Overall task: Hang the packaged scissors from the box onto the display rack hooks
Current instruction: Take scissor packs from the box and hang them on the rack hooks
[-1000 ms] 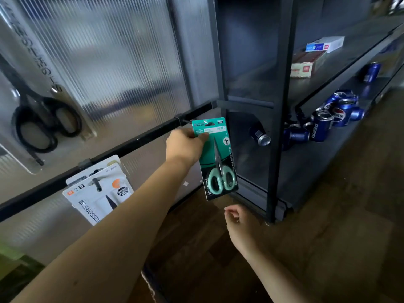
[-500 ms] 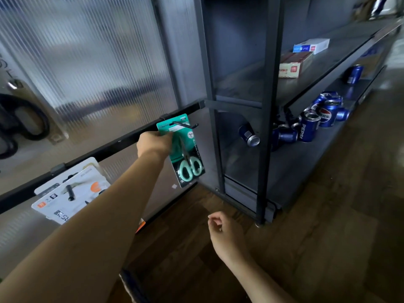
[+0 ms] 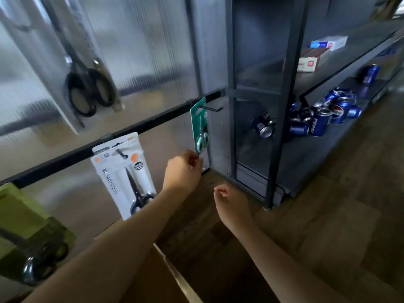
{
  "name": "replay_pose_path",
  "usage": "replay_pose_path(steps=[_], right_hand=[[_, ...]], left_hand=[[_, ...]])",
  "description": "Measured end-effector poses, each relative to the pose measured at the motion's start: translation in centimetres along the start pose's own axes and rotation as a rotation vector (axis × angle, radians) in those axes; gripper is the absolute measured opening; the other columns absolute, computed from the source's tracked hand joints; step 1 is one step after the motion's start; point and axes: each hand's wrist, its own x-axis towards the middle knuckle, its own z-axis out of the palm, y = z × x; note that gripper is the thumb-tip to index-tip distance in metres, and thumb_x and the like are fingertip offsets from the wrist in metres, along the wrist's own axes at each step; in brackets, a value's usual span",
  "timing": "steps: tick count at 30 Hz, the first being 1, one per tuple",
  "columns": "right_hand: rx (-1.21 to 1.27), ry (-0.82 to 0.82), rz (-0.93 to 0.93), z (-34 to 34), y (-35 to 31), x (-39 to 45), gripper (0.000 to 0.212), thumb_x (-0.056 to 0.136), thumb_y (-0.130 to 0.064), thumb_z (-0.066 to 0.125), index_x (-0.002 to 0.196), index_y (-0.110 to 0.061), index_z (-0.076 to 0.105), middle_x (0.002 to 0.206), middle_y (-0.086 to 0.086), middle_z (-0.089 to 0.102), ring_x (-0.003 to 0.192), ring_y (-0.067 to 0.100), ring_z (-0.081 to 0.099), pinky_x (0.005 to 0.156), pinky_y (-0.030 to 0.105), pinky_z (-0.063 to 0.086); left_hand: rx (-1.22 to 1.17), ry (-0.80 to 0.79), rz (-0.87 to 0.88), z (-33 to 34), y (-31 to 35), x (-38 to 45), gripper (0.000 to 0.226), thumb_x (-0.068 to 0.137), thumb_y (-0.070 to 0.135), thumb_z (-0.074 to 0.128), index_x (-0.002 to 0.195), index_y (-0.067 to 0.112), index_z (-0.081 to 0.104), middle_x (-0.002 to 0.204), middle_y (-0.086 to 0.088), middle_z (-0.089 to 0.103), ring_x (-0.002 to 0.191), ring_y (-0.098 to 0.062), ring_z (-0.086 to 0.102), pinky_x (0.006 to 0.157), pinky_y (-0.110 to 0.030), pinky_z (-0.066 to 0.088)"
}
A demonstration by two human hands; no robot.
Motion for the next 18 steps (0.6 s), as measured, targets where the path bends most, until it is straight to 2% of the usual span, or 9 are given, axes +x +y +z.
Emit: replay_pose_path(steps=[2,5,9,11,15,18], right_hand=[[0.041,-0.013,-0.052,0.3,-1.1,-1.3,0.024,0.098,-0.025,0.047,0.116,-0.015,0.058,0.109,-0.004,0.063,0.089,-0.002,0.055,0.065,0.008,0.042],[0.036,-0.006,-0.13,1.4,-2.6,-3.2,0.024,0.096,-0.035,0.05,0.107,-0.017,0.061,0.094,-0.008,0.063,0.086,0.002,0.059,0.072,0.017,0.049],[-0.204,0.169,-0.45,4.5,-3.6,-4.8,0.025,0.094,-0.035,0.051,0.087,-0.014,0.063,0.078,-0.001,0.062,0.073,0.017,0.059,0.065,0.039,0.05],[-0.244,0.2,-0.585,6.8,-4.0,-6.1,0.028,0.092,-0.033,0.049,0.083,-0.012,0.064,0.077,0.004,0.062,0.072,0.025,0.058,0.064,0.041,0.048],[-0.244,-0.019,-0.731,11.3,-4.6,-9.8,0.028,0.092,-0.031,0.045,0.084,-0.012,0.064,0.082,0.005,0.062,0.079,0.026,0.056,0.069,0.038,0.045],[-0.29,-0.298,-0.699,13.8,-3.2,-11.7,0.018,0.095,-0.028,0.049,0.098,-0.016,0.062,0.099,0.001,0.062,0.091,0.021,0.058,0.073,0.036,0.049]], left_hand=[[0.104,0.022,0.103,-0.9,-1.2,-3.2,0.013,0.093,0.029,0.054,0.099,0.018,0.058,0.09,0.003,0.064,0.08,-0.021,0.061,0.071,-0.034,0.052],[0.186,0.087,0.14,-2.9,-3.4,-7.4,0.015,0.091,0.03,0.053,0.092,0.016,0.048,0.088,-0.003,0.061,0.078,-0.026,0.059,0.063,-0.037,0.048],[0.241,0.168,0.044,-5.4,-7.9,-12.1,0.018,0.091,0.032,0.052,0.088,0.018,0.04,0.091,-0.005,0.058,0.084,-0.031,0.059,0.06,-0.031,0.034],[0.261,0.168,-0.051,-6.1,-10.5,-14.3,0.019,0.091,0.031,0.051,0.085,0.02,0.037,0.088,-0.002,0.054,0.084,-0.03,0.058,0.06,-0.03,0.03],[0.319,0.143,-0.209,-5.9,-15.7,-18.4,0.016,0.089,0.026,0.053,0.088,0.016,0.04,0.09,-0.002,0.052,0.088,-0.03,0.058,0.06,-0.03,0.031],[0.339,0.037,-0.33,-5.0,-19.0,-21.0,0.023,0.09,0.024,0.055,0.109,0.012,0.049,0.109,-0.005,0.056,0.098,-0.025,0.057,0.064,-0.03,0.04]])
